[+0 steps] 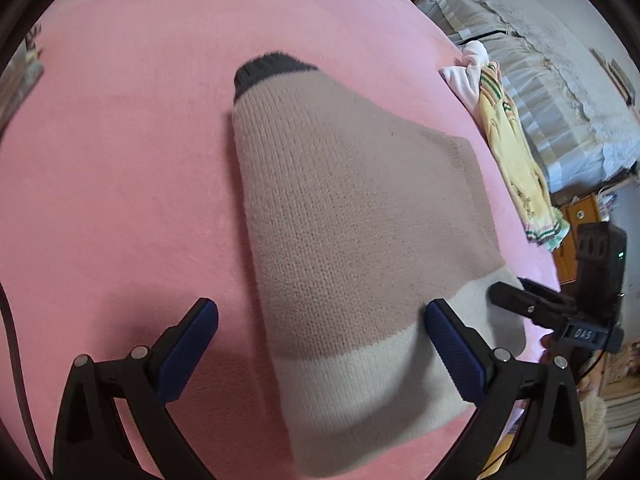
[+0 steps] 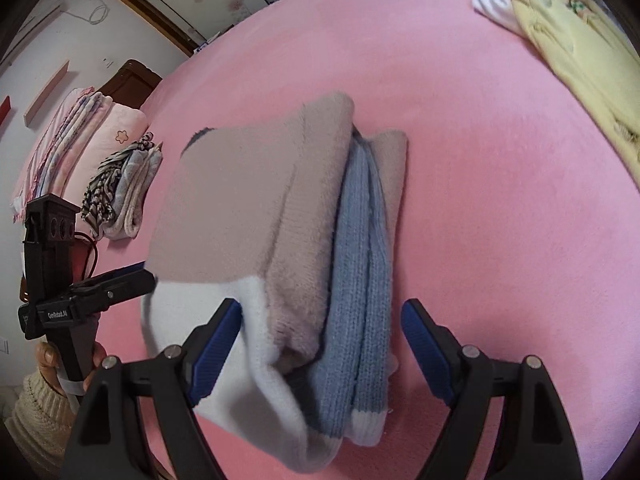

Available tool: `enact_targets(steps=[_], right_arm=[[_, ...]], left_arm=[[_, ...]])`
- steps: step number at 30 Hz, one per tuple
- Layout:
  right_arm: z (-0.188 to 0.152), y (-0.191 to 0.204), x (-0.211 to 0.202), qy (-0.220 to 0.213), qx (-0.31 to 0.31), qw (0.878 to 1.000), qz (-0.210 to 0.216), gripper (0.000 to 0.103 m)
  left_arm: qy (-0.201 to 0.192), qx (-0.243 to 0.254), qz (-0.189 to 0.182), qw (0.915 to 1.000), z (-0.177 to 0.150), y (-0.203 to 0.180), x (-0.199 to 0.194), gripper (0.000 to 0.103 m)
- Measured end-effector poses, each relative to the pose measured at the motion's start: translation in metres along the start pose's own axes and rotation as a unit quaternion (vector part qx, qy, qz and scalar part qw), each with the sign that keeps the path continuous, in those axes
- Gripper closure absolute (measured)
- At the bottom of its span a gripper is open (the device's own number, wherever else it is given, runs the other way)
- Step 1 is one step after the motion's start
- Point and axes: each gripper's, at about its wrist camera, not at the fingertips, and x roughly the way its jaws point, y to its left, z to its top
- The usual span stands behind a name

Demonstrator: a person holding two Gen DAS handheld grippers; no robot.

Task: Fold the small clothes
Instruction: 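Grasp the folded sweater bundle with the right gripper, then carry the sweater bundle with the right gripper toward the clothes stack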

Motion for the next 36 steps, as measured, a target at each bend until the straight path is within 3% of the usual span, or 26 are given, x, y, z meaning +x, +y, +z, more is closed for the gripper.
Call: enact_targets(steps=[10, 19, 21, 22, 28, 32, 36], right_arm=[[0.0, -0.016, 0.026, 0.013, 0.039, 0.998, 0.039, 0.004], [0.007, -0.013, 0.041, 0.004, 0.029, 0.997, 0.074, 0.001], [0.008, -0.007, 0.044, 0.002, 0.021, 0.997, 0.08, 0.007], [0.009, -0.005, 0.045, 0.006, 0.018, 0.996, 0.092, 0.015], [0.006, 0.0, 0.038, -0.005, 0.013, 0.995, 0.094, 0.04], [0.002, 0.012, 0.023, -0.026, -0.014, 0.998, 0.063, 0.049], [-0.003, 0.039, 0.009, -0.036, -0.051, 0.998, 0.031, 0.054]], left_arm=[[0.015, 0.003, -0.033, 0.9993, 0.005, -0.007, 0.019, 0.0], [0.024, -0.013, -0.056, 0.9981, 0.009, -0.002, 0.041, 0.0], [0.021, -0.015, -0.053, 0.9982, 0.009, -0.003, 0.042, 0.0], [0.019, -0.014, -0.049, 0.9985, 0.009, -0.003, 0.042, 0.0], [-0.002, 0.014, -0.004, 0.9999, 0.006, -0.021, 0.03, 0.019], [-0.03, 0.053, 0.042, 0.9973, 0.004, -0.042, 0.01, 0.029], [-0.049, 0.078, 0.081, 0.9924, 0.001, -0.056, -0.015, 0.031]])
